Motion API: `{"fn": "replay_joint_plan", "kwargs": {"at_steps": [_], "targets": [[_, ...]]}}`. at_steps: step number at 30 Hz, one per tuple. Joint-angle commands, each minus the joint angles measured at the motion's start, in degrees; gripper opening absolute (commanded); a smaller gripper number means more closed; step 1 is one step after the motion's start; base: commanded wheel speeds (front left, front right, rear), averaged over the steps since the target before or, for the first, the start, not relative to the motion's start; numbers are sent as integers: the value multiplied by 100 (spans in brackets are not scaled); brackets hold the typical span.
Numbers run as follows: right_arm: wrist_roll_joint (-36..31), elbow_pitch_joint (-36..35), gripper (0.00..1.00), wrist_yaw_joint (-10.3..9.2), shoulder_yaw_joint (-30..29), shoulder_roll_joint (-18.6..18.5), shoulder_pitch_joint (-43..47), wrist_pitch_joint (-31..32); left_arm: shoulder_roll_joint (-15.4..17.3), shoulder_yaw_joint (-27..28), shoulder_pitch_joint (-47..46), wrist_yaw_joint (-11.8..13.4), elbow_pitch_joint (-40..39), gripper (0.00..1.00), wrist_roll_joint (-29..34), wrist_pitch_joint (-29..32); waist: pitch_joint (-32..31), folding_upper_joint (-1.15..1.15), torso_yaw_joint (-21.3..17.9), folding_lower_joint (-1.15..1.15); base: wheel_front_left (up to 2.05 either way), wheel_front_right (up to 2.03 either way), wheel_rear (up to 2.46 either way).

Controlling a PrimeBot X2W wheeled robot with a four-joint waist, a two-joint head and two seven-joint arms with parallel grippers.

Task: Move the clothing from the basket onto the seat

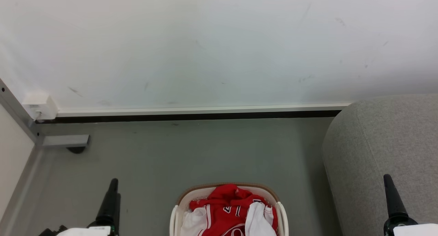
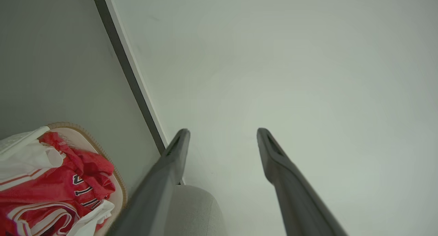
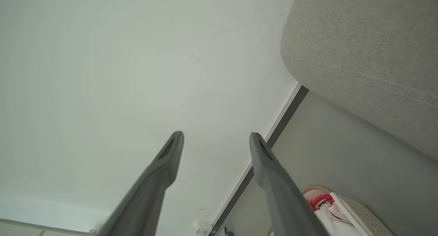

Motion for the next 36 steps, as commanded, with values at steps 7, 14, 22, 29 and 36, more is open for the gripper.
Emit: {"fn": "replay_joint_plan", "kwargs": {"at_steps": [7, 14, 22, 29, 36], "targets": [[-1309, -312, 100, -2, 73, -65, 22, -218, 40, -146, -13, 220, -175, 100, 928, -226, 3, 0, 1, 0, 0, 0, 0], [-2111, -422, 100, -3, 111, -70, 71, -352, 44, -275, 5, 420, -215, 100, 1657, -361, 2, 0, -2, 0, 0, 0, 0], [-2948, -483, 100, -4, 164, -77, 140, -517, 49, -395, 37, 579, -391, 100, 2727, -525, -8, 0, -2, 0, 0, 0, 0], [-3587, -462, 100, -4, 228, -83, 164, -651, 53, -472, 73, 664, -562, 100, 3584, -658, -13, 0, -2, 0, 0, 0, 0], [-4153, -469, 100, -5, 248, -88, 177, -780, 60, -509, 106, 735, -780, 100, 4372, -788, -12, 0, 7, 0, 0, 0, 0]]}}
